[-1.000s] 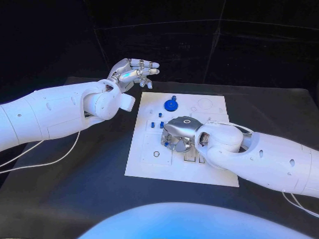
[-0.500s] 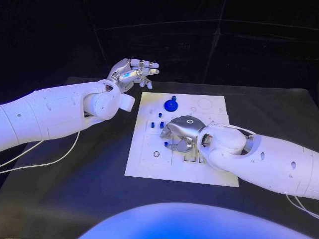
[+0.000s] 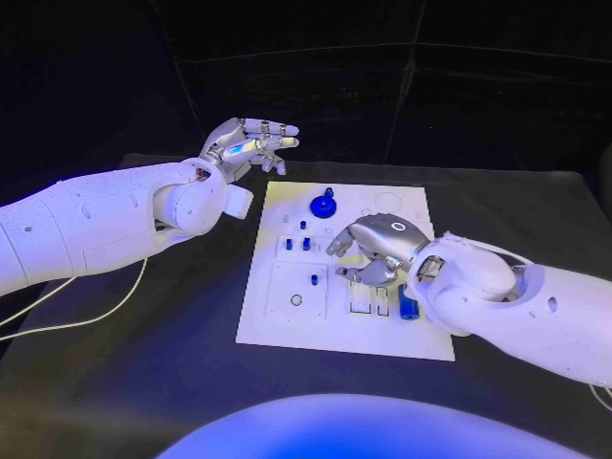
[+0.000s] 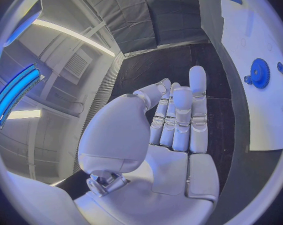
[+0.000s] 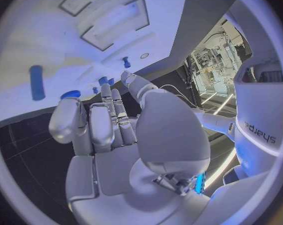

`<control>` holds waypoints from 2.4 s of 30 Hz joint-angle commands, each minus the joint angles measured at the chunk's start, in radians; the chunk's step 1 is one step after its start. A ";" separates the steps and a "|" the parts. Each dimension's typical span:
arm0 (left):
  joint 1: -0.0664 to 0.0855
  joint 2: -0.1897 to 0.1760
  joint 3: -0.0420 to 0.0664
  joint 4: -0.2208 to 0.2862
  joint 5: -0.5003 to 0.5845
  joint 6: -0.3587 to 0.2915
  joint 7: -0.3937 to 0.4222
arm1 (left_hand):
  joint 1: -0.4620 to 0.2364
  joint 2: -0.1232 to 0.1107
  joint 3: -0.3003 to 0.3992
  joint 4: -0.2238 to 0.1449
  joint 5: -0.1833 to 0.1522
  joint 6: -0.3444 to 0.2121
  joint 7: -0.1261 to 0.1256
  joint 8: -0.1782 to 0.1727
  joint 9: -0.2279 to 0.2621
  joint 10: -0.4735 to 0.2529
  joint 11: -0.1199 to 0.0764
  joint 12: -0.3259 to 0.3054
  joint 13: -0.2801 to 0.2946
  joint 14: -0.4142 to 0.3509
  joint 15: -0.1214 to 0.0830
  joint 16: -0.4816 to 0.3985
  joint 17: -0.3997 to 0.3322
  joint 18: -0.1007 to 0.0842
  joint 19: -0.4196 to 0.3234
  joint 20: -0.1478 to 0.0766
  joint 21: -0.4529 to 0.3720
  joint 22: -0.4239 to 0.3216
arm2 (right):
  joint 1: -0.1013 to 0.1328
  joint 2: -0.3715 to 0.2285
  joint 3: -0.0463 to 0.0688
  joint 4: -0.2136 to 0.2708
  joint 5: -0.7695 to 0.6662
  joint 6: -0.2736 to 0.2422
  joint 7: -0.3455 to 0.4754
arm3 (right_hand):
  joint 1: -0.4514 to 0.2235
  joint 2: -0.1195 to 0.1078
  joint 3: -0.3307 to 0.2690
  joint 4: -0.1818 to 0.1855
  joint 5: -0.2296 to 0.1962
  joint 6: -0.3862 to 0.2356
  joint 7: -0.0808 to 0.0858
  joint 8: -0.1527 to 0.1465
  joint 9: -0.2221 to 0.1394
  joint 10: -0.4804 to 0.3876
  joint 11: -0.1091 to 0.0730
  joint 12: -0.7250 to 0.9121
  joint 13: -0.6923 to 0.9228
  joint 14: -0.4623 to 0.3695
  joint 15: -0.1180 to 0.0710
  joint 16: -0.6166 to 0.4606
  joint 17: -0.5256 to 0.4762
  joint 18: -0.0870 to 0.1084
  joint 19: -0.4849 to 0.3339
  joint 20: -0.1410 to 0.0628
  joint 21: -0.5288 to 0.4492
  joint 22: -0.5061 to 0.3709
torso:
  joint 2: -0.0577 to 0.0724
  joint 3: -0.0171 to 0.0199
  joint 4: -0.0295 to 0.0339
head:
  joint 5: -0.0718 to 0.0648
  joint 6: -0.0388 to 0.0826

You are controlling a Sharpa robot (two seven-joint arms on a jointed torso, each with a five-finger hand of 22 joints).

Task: Assemble the parts on the task board

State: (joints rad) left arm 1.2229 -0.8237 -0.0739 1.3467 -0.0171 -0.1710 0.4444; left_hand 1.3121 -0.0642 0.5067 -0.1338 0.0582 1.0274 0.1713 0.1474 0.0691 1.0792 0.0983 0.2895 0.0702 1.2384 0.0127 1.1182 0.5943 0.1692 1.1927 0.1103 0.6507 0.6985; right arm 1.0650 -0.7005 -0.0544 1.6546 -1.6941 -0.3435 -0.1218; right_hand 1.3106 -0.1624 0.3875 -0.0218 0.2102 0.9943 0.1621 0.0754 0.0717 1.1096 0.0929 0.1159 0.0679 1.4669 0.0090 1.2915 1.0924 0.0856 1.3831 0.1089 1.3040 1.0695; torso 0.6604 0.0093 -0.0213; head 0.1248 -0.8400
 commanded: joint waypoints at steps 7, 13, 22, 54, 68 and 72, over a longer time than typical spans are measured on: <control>0.002 -0.001 0.000 -0.002 0.004 0.015 0.001 | 0.011 -0.002 -0.001 -0.008 0.000 0.001 0.007 0.006 -0.002 -0.002 0.004 0.007 -0.001 -0.008 0.000 -0.007 -0.003 0.014 -0.007 -0.001 -0.004 -0.002 | 0.094 -0.102 0.023 0.001 0.127 0.144 -0.060 | -0.020 -0.012 -0.197 0.027 0.051 -0.047 -0.046 -0.011 -0.005 -0.115 0.011 -0.010 -0.003 0.021 0.004 -0.001 -0.017 0.013 0.003 0.005 -0.014 -0.015 | -0.004 -0.0027 -0.0074 | -0.034 0.024; 0.002 0.002 -0.001 -0.005 0.004 0.016 0.001 | 0.011 -0.002 -0.001 -0.008 0.000 0.001 0.007 0.006 -0.002 -0.002 0.004 0.007 -0.001 -0.008 0.000 -0.007 -0.003 0.014 -0.007 -0.001 -0.004 -0.002 | 0.116 -0.119 0.025 -0.034 0.082 0.240 -0.088 | 0.045 0.027 -0.328 0.049 0.036 -0.058 -0.054 -0.012 -0.005 -0.155 0.019 0.008 -0.003 0.020 0.011 0.004 -0.023 0.013 0.005 0.014 -0.014 -0.016 | -0.002 -0.0026 -0.0066 | -0.041 0.031; 0.002 0.006 -0.001 -0.011 0.004 0.018 0.000 | 0.011 -0.002 -0.001 -0.008 0.000 0.001 0.007 0.006 -0.002 -0.002 0.004 0.007 -0.001 -0.008 0.000 -0.007 -0.003 0.014 -0.007 -0.001 -0.004 -0.002 | 0.118 -0.092 0.024 -0.040 0.046 0.317 -0.084 | 0.076 0.051 -0.340 0.047 0.034 -0.050 -0.054 -0.009 -0.004 -0.141 0.016 0.027 -0.001 0.020 0.010 0.005 -0.026 0.014 0.004 0.015 -0.017 -0.021 | -0.002 -0.0015 -0.0052 | -0.042 0.028; 0.001 0.008 -0.001 -0.015 0.004 0.022 -0.002 | 0.010 -0.001 -0.001 -0.008 0.000 0.002 0.007 0.007 -0.001 -0.001 0.004 0.008 -0.001 -0.009 0.000 -0.008 -0.005 0.014 -0.008 -0.001 -0.004 -0.002 | 0.094 -0.034 0.023 -0.092 -0.022 0.227 -0.074 | 0.114 0.119 -0.052 0.004 -0.050 0.145 -0.036 0.012 0.003 0.136 -0.037 0.016 0.001 0.028 -0.036 0.028 -0.020 0.010 0.025 -0.027 -0.002 0.002 | -0.003 -0.0026 -0.0064 | -0.044 0.022; 0.002 0.000 -0.001 -0.010 0.004 0.022 -0.005 | 0.009 -0.001 -0.002 -0.008 0.000 0.002 0.007 0.007 -0.001 -0.001 0.004 0.009 -0.001 -0.008 0.001 -0.007 -0.003 0.014 -0.008 -0.001 -0.004 -0.002 | 0.095 -0.128 0.025 0.037 0.097 0.102 -0.054 | 0.077 0.092 0.045 -0.009 -0.069 0.154 -0.027 -0.003 -0.001 0.156 -0.032 -0.025 0.000 0.028 -0.033 0.037 -0.016 0.009 0.026 -0.029 -0.001 0.001 | -0.006 -0.0051 -0.0071 | -0.044 0.023; 0.002 0.001 -0.001 -0.010 0.004 0.022 -0.004 | 0.009 -0.001 -0.002 -0.008 0.000 0.002 0.007 0.007 -0.001 -0.001 0.004 0.009 -0.001 -0.008 0.001 -0.007 -0.003 0.014 -0.008 -0.001 -0.004 -0.002 | 0.097 -0.127 0.025 0.073 0.134 0.099 -0.031 | 0.074 0.088 0.051 -0.011 -0.068 0.152 -0.026 -0.005 -0.002 0.154 -0.031 -0.030 -0.001 0.028 -0.032 0.038 -0.015 0.009 0.026 -0.028 -0.001 0.001 | -0.005 -0.0047 -0.0069 | -0.041 0.025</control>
State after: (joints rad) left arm 1.2226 -0.8234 -0.0760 1.3346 -0.0170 -0.1598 0.4373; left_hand 1.3121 -0.0642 0.5039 -0.1366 0.0582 1.0274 0.1713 0.1512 0.0692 1.0792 0.0983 0.2943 0.0702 1.2384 0.0127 1.1145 0.5902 0.1692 1.1927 0.1104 0.6507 0.6979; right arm 1.1603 -0.8319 -0.0299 1.7174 -1.6212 -0.2059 -0.1847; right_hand 1.3916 -0.0707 0.4334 -0.0344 0.1453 1.1485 0.1311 0.0722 0.0719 1.2646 0.0560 0.0910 0.0680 1.4687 -0.0218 1.3234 1.0769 0.0854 1.4118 0.0835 1.3004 1.0711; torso 0.6552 0.0045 -0.0284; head 0.0812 -0.8157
